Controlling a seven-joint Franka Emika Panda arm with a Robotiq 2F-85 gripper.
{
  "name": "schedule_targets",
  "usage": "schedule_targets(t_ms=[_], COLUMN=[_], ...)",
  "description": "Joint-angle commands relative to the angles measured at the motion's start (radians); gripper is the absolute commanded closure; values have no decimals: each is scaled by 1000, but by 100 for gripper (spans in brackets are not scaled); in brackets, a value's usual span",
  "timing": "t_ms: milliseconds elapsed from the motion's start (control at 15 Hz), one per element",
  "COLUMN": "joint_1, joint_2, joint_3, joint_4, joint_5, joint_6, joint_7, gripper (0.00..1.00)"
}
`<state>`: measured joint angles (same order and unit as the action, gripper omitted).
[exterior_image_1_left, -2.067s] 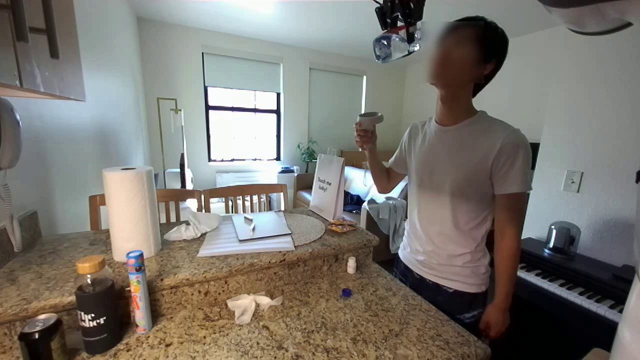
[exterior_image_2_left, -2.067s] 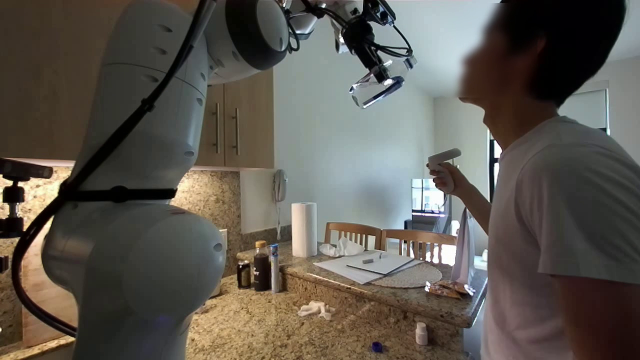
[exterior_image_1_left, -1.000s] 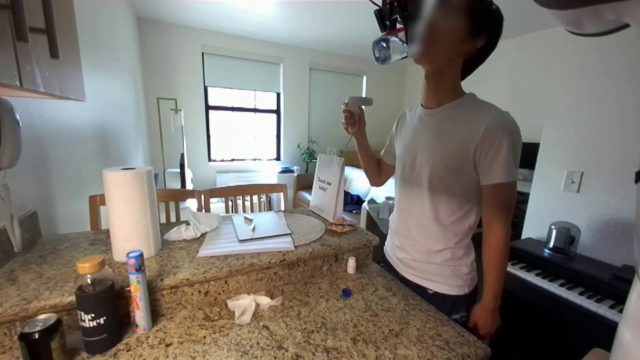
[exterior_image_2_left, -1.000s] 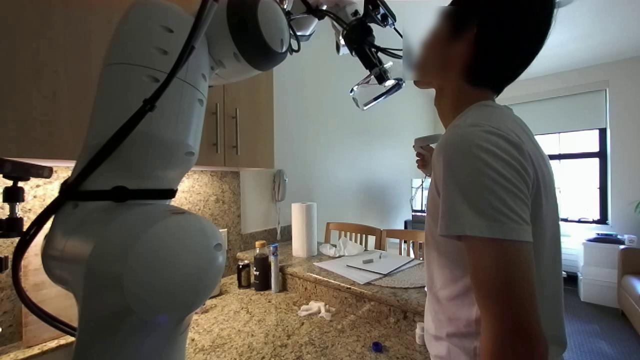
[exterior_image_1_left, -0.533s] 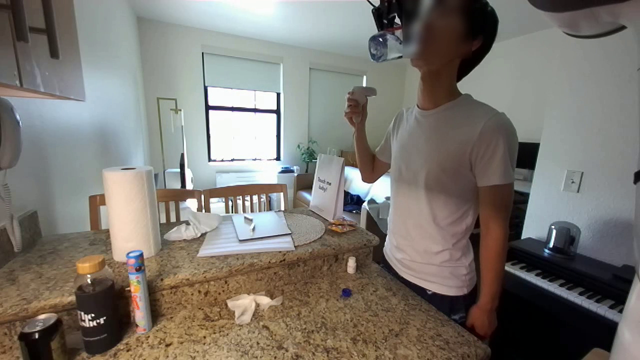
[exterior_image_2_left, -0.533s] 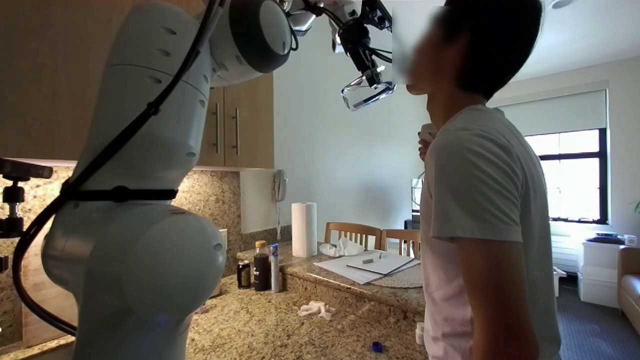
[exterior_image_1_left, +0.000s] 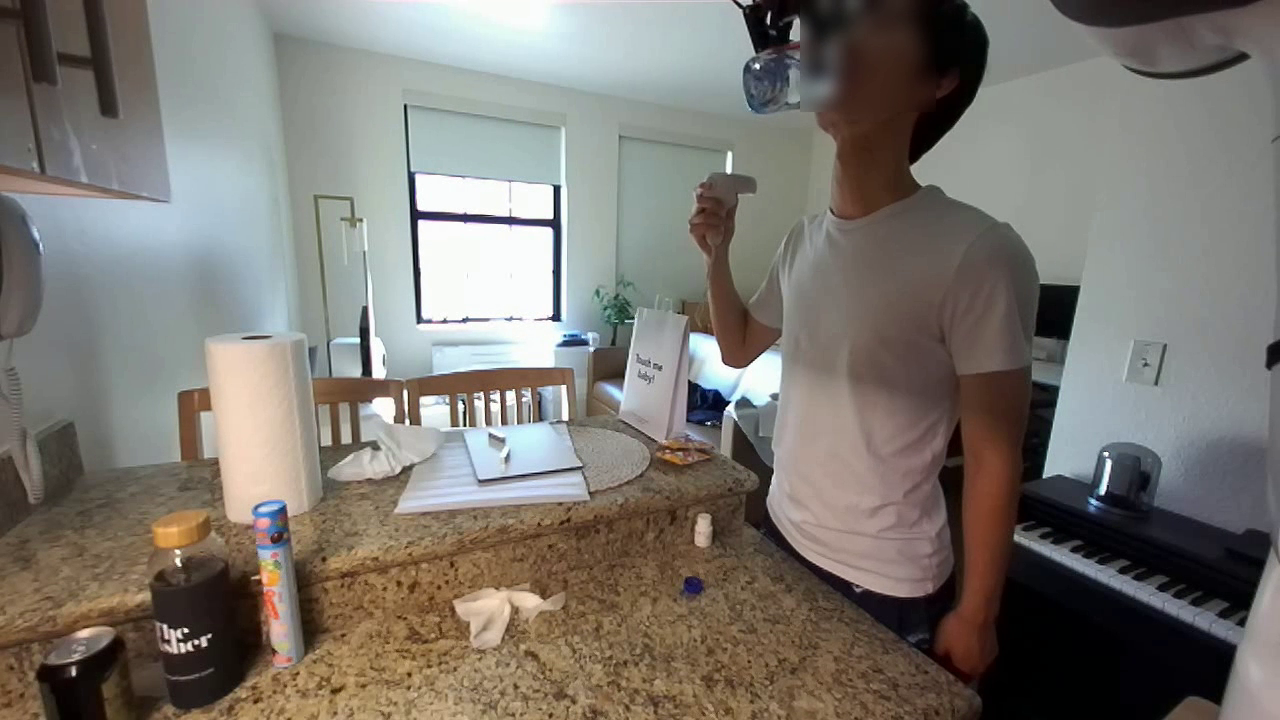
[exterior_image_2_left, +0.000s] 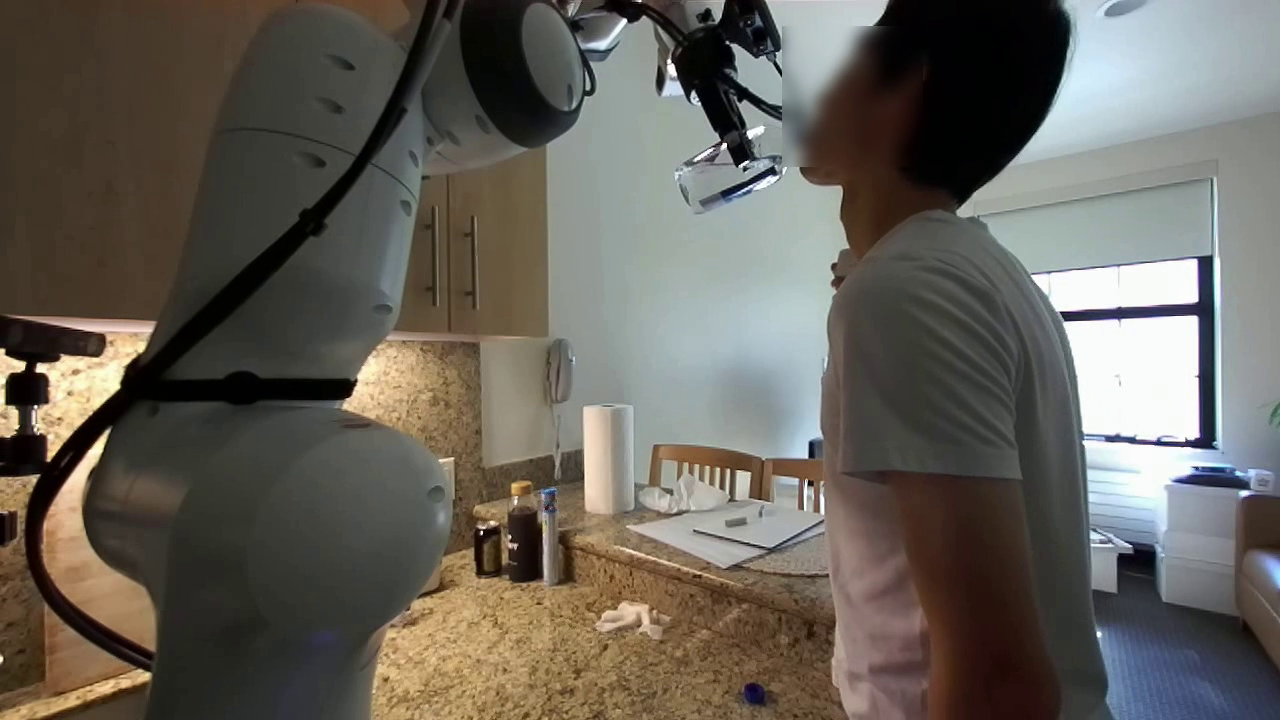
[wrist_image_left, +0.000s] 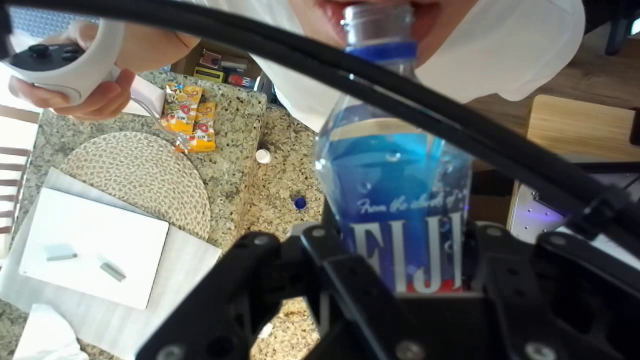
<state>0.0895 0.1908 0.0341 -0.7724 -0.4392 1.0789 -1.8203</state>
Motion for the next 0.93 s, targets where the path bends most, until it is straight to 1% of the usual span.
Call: schedule_targets(t_ms=[0, 200, 267, 867], joint_1=[0, 0, 0, -13], joint_2=[2, 3, 3, 22], joint_3=[0, 0, 0, 0], joint_4=[0, 0, 0, 29], joint_5=[0, 0, 0, 54], joint_6=[0, 0, 0, -46], joint_7=[0, 0, 0, 2], gripper=[53, 53, 78, 78])
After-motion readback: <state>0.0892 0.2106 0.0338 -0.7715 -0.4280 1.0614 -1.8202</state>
